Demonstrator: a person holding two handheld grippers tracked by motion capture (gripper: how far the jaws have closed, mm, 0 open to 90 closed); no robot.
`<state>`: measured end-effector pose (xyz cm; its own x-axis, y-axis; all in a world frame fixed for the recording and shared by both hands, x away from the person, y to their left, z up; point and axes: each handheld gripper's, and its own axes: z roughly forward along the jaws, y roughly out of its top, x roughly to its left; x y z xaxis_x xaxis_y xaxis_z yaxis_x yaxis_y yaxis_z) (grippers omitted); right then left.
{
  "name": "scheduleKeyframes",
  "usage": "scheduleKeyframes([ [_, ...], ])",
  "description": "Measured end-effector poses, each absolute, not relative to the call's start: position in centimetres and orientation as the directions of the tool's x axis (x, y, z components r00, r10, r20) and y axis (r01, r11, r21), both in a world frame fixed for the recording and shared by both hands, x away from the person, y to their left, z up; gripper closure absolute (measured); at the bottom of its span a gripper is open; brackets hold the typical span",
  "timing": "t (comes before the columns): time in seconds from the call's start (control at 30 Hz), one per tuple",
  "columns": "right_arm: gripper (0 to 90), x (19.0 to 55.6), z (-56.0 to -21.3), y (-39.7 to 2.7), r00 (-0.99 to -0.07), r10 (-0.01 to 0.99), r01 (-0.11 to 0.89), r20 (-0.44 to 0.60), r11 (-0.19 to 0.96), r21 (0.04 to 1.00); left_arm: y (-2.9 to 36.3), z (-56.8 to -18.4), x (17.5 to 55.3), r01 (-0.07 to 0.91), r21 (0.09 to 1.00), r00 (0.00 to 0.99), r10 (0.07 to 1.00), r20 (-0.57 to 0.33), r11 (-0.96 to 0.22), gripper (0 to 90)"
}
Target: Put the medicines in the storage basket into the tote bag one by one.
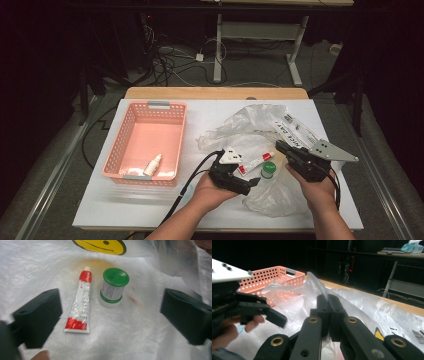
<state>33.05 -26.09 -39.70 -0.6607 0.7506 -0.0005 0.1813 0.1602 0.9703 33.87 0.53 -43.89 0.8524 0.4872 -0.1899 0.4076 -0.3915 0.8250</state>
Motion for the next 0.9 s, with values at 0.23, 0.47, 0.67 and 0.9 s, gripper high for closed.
scheduleKeyframes([
  [0.23,89.3,33.0,-39.7,-26.0,-0.661,0.751,0.181,-0.002,0.162,0.97,3.1,-42.6,32.6,0.388,0.837,0.848,0.504,-0.162,-0.385,0.0],
  [0.47,89.4,33.0,-39.7,-26.0,-0.658,0.753,0.183,-0.002,0.163,0.969,6.0,-41.8,32.1,0.392,0.835,0.831,0.539,-0.141,-0.386,0.0],
  [0.67,89.3,33.0,-39.7,-26.1,-0.658,0.753,0.181,-0.003,0.163,0.97,8.5,-41.4,31.8,0.401,0.835,0.807,0.576,-0.128,-0.376,0.0],
  [0.9,89.3,33.0,-39.6,-26.3,-0.659,0.752,0.179,-0.004,0.162,0.97,11.8,-41.1,31.8,0.425,0.837,0.762,0.636,-0.124,-0.345,0.0],
])
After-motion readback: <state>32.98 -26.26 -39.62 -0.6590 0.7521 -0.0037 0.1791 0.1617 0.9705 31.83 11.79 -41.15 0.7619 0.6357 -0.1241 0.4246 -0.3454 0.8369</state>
